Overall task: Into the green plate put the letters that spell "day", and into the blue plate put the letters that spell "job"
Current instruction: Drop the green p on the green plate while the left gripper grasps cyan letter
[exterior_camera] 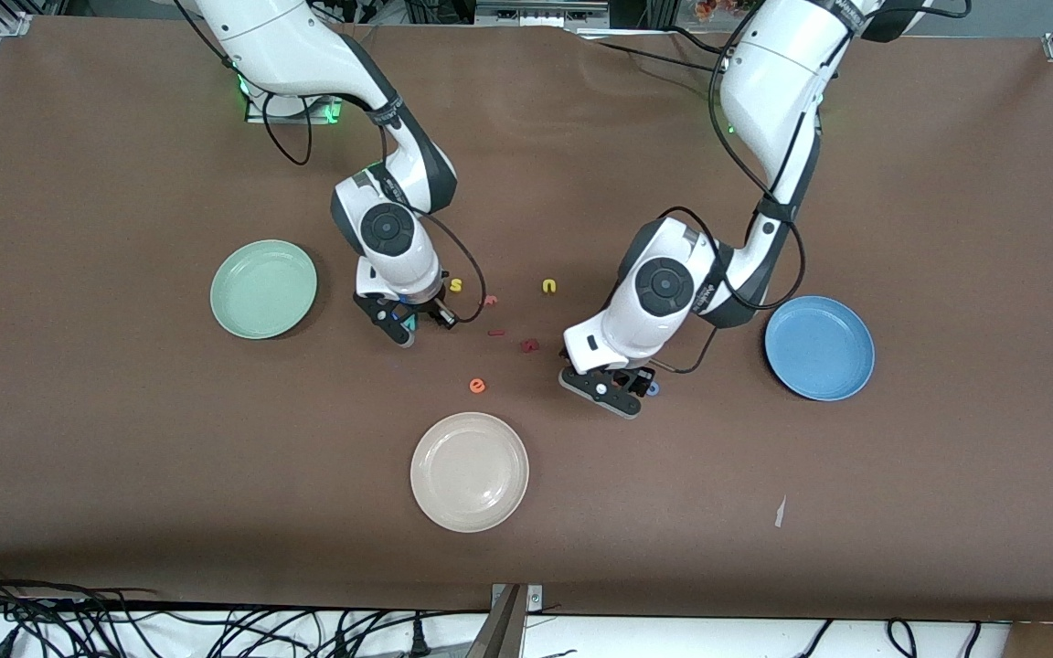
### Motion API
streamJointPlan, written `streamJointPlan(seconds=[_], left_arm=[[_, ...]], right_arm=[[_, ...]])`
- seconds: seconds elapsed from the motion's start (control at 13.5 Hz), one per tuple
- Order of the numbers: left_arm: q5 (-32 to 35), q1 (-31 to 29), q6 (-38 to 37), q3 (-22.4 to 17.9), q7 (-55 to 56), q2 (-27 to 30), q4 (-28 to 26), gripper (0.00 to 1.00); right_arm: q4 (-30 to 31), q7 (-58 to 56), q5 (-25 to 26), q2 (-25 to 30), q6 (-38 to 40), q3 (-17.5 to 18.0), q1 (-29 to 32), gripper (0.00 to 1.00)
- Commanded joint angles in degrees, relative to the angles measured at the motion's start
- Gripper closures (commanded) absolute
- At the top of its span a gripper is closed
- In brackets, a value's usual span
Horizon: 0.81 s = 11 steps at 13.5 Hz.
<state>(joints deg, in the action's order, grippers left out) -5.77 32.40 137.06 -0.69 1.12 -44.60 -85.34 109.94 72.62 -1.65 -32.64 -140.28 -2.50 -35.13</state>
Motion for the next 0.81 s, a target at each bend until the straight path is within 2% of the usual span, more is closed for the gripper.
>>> streamJointPlan(seconds=[0.0, 0.3, 0.52, 0.67, 0.74], left_arm=[[3.57, 2.05, 0.31, -1.59, 0.02, -0.58, 0.61, 0.01], [3.66, 5.74, 4.77, -2.99, -0.07, -0.66, -3.77, 0.02], [3.66, 6.18, 6.72, -3.17, -0.16, -1.10, -5.62, 0.02], [3.66, 6.18, 6.73, -3.17, -0.24, -1.28, -5.72, 0.03], [3.66, 6.18, 6.73, -3.26, -0.33, -1.28, -5.72, 0.08]], right_arm=[[0.45, -9.30, -0.19, 6.78, 9.90, -4.07, 0.41, 0.88], [1.50, -23.18, -0.19, 12.59, 21.52, -11.89, 0.41, 0.87], [5.79, -37.50, -1.24, 15.49, 22.17, -20.06, 0.50, 0.85], [9.05, -49.61, -7.80, 15.85, 21.72, -26.64, 0.50, 0.82], [10.11, -55.42, -10.71, 15.33, 21.54, -29.11, 0.58, 0.81]])
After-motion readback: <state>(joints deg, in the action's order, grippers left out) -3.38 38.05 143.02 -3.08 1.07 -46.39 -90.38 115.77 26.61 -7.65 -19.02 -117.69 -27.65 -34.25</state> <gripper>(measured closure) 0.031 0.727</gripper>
